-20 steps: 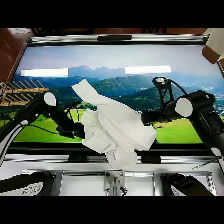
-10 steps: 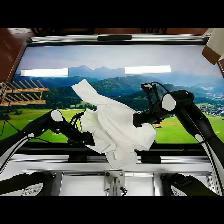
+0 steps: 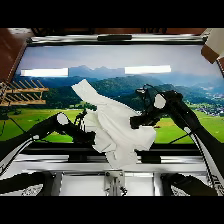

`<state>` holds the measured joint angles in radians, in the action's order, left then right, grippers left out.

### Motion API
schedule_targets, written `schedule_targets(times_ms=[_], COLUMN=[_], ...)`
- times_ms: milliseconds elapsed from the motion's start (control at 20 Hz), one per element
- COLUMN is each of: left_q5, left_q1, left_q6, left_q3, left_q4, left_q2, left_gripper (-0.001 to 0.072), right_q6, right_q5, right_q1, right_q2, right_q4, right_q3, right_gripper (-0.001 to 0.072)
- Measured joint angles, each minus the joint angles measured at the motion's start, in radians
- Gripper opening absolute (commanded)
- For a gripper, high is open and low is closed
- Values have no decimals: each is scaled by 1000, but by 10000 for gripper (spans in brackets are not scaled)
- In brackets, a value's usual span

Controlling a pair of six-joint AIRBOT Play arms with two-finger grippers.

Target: Fold the shirts.

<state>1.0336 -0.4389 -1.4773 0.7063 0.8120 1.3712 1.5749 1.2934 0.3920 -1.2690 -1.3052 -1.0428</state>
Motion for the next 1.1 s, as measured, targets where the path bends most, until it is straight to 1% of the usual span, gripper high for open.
schedule_targets(times_ms=[50, 100, 300, 400, 500, 600, 700, 800, 850, 900, 1000, 1050, 1100], left_q5=[3, 1, -2, 2, 13, 38, 44, 49, 46, 35, -16, -44, -76], left_q1=[-3, -4, -3, 3, 28, 79, 152, 236, 280, 317, 376, 393, 405], left_q6=[0, 0, 8, 24, 46, 66, 78, 86, 86, 83, 71, 67, 64], left_q3=[0, 2, 32, 78, 158, 275, 439, 644, 763, 877, 1106, 1199, 1260], left_q4=[-1, -3, -4, -4, -1, 3, 7, 8, 10, 10, 10, 7, 6], left_q2=[1, 1, 0, 0, -1, -1, -3, -6, -8, -12, -28, -43, -65], left_gripper=[43, 43, 42, 42, 42, 42, 42, 42, 41, 41, 41, 41, 41], right_q6=[-1, -1, 1, -16, -30, -40, -43, -46, -46, -44, -3, 28, 60], right_q5=[-2, -6, -40, -50, -73, -127, -246, -440, -564, -682, -903, -978, -1022], right_q1=[0, 0, 0, 0, 0, 0, 0, -1, -2, -2, -2, -2, -2], right_q2=[-13, -23, -41, -40, -30, -14, 5, 17, 20, 23, 28, 32, 37], right_q4=[3, 5, 13, 9, -25, -98, -211, -338, -390, -428, -478, -491, -496], right_q3=[0, 0, -5, -34, -106, -222, -369, -528, -607, -675, -800, -853, -893], right_gripper=[125, 51, 50, 50, 50, 50, 50, 50, 50, 50, 50, 50, 50])
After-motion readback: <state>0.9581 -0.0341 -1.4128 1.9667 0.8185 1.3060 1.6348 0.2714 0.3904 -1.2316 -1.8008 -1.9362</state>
